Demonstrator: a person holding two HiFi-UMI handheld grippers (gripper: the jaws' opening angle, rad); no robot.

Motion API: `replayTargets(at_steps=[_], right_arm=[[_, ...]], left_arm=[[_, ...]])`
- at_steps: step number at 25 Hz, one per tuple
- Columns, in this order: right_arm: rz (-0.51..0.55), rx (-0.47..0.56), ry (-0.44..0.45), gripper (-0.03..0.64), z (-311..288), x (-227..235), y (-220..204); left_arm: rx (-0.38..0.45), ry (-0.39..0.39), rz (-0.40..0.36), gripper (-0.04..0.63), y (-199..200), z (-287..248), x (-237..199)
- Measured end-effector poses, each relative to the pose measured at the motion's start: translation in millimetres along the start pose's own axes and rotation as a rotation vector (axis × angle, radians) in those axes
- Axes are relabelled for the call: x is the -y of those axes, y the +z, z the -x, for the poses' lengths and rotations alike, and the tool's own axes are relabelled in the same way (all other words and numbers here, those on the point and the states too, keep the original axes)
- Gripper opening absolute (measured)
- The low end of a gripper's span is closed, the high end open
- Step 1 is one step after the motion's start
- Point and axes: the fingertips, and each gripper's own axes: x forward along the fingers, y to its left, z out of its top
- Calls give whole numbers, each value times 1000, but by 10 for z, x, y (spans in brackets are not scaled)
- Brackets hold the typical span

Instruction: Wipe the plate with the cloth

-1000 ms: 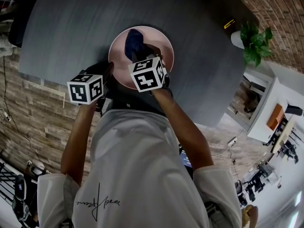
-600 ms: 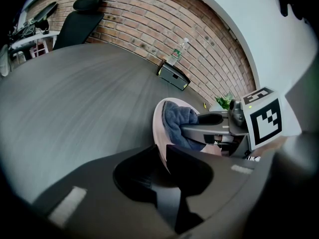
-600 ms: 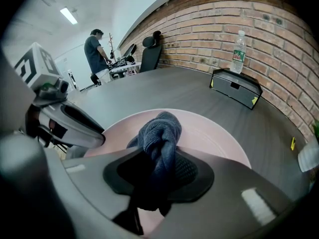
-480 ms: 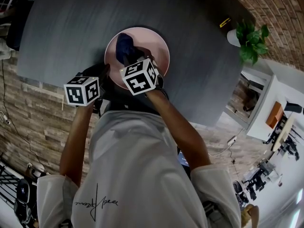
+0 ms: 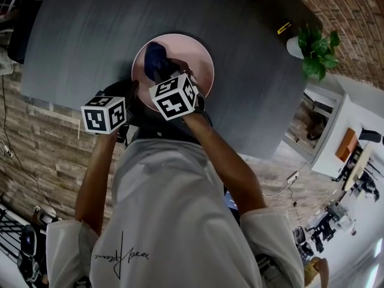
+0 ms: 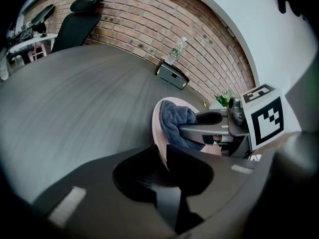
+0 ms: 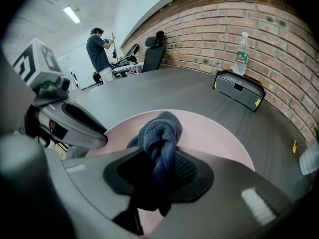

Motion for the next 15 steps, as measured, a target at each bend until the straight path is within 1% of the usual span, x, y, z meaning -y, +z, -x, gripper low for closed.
replayTargets(at_steps=[2, 9, 15], right_arm=[[-2, 2, 5, 126, -5, -26, 7], [-7, 6, 34, 126, -29, -159, 28], [-25, 3, 67, 126, -41, -218, 33]], left_arm=[[-7, 6, -13, 83, -4, 3, 1], [1, -15, 31, 78, -5, -1, -10], [-3, -16, 35, 80, 3, -11, -17]])
